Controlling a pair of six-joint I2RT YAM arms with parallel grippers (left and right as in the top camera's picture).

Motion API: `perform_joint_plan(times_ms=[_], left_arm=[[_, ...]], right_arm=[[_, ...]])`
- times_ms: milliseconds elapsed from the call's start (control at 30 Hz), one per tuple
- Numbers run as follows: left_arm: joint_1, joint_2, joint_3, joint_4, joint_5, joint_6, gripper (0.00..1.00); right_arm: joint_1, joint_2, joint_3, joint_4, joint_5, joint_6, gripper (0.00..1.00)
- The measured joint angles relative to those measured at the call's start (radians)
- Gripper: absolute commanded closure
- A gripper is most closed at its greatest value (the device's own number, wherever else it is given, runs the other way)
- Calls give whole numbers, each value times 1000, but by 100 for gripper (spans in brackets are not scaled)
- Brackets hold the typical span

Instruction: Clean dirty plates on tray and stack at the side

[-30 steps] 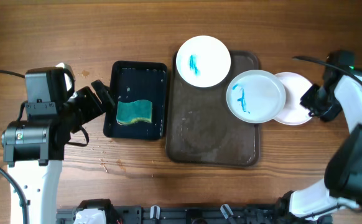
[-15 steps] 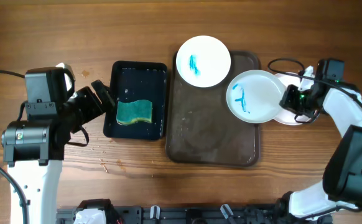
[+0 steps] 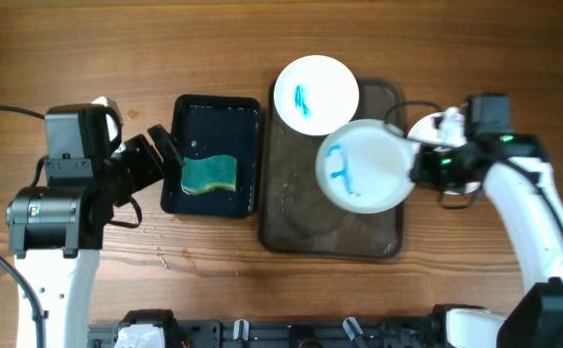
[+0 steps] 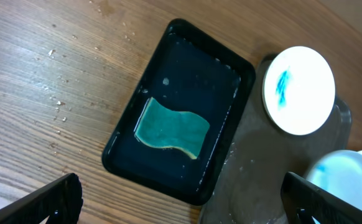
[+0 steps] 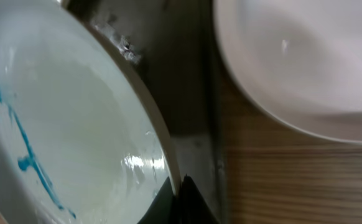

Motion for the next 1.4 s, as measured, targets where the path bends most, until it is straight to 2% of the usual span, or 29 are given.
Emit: perform_joint_plan(times_ms=[100,167,200,300,367,433,500,533,667,700,767,800,833,967,1000,1100,1133,1300,1400], left_arm=[[-26,2,0,5,0,0,0],[-55,21,0,3,0,0,0],[-68,40,1,2,0,0,0],[-86,123,2,-18,-8,0,2],[-87,204,3,-26,-15,3,8],[-87,307,2,-18,-21,8,10],[-88,379,-2,5,-20,11,13],[-91,420,-7,25,-19,23,17],[-135,613,-25,107,-19,45,25],[-149,667,-27,130,-19,50,33],[-167,748,-31,164,-19,61,69],[-171,771,-32,176,-21,56,91],[-171,786,-32,185,-19,56,96],[-172,804,-31,202,-19,63,96],[-172,804,-31,198,-19,63,91],[-172,801,-3,143,-20,69,29],[-172,791,13,106,-19,66,25],[-172,750,23,100,-20,66,25],[-172,746,-21,196,-40,64,42]], right_arm=[[138,31,-138,188,1,113,96],[223,69,-201,279,9,204,65],[246,78,-213,290,28,241,57],[249,76,-192,261,77,267,58],[241,49,-122,159,115,205,61],[239,-12,-28,117,134,121,65],[239,-67,18,111,137,80,66],[239,-116,33,110,140,56,66],[239,-138,35,102,140,42,66],[239,-139,35,96,140,42,66],[239,-138,35,83,140,42,66],[239,-139,35,77,140,42,66],[239,-138,35,74,140,42,66],[239,-139,35,61,140,42,66],[239,-139,35,58,140,42,66],[239,-138,35,50,140,42,66],[239,-138,35,50,140,42,66],[239,-138,35,50,140,42,66],[239,-138,35,50,140,42,66]])
